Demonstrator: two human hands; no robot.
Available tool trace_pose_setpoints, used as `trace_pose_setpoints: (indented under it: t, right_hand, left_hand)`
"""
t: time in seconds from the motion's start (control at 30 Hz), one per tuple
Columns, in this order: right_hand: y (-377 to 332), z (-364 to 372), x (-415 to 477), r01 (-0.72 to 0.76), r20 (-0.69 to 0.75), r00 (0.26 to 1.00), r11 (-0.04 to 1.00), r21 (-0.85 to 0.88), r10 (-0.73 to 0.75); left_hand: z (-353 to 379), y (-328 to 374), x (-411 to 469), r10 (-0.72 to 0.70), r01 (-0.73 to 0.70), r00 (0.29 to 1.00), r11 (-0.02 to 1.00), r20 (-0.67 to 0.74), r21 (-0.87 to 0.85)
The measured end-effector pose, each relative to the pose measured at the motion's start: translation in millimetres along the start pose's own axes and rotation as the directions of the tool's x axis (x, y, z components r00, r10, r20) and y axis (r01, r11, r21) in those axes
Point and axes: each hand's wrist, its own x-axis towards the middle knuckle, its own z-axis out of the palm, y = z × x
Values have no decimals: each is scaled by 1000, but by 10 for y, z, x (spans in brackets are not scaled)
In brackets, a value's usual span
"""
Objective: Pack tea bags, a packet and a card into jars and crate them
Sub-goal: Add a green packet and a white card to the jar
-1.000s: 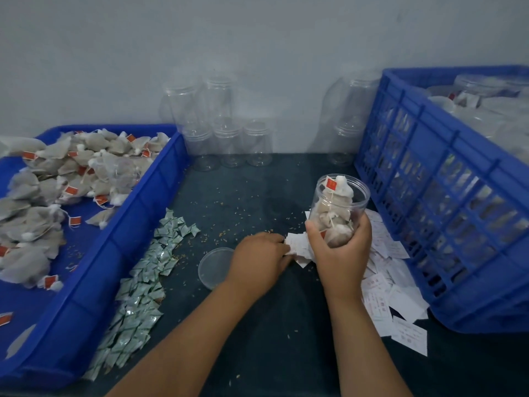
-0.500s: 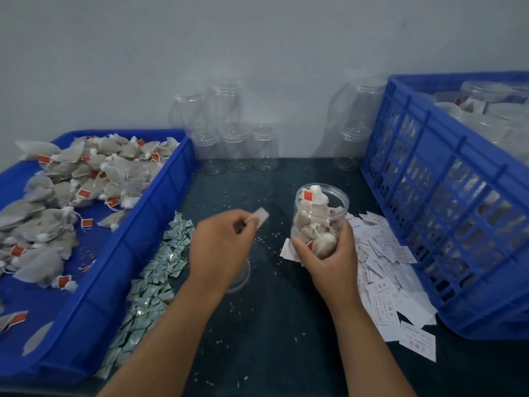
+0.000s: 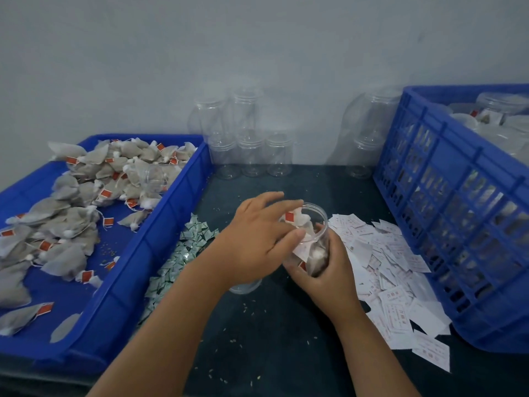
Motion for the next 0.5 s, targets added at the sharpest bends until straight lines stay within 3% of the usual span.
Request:
trace_pose_setpoints:
  t: [0.07, 0.13, 0.2, 0.27, 0.33, 0.4, 0.43, 0.5]
  right_hand:
    - [14, 8, 0, -2, 21, 1000, 1000, 6, 2]
    - [19, 22, -13, 3, 27, 1000, 1000, 13, -3]
    - [14, 34, -32, 5, 29, 1000, 1000, 25, -6]
    - [14, 41, -47, 4, 38, 999, 999, 34, -6]
    - [22, 40, -48, -2, 51, 999, 999, 41, 0]
    - [23, 38, -39, -1, 65, 998, 999, 33, -1]
    - [19, 39, -37, 4, 70, 997, 1000, 26, -6]
    - [14, 39, -40, 15, 72, 997, 1000, 20, -16]
  left_hand:
    - [41, -27, -38, -29, 28, 999, 997, -13, -71]
    - [82, -65, -63, -103, 68, 984, 973, -149, -220]
    - [146, -144, -104, -276, 147, 900, 921, -338, -362]
    - [228, -311, -180, -459, 304, 801, 864, -383, -401]
    - [348, -482, -317, -573, 533, 804, 813, -160, -236]
    - [522, -561, -467, -598, 593, 797, 801, 87, 82]
    - [607, -560, -528, -598, 577, 790, 800, 137, 166]
    - [733, -530, -596, -602, 583, 792, 795, 102, 168]
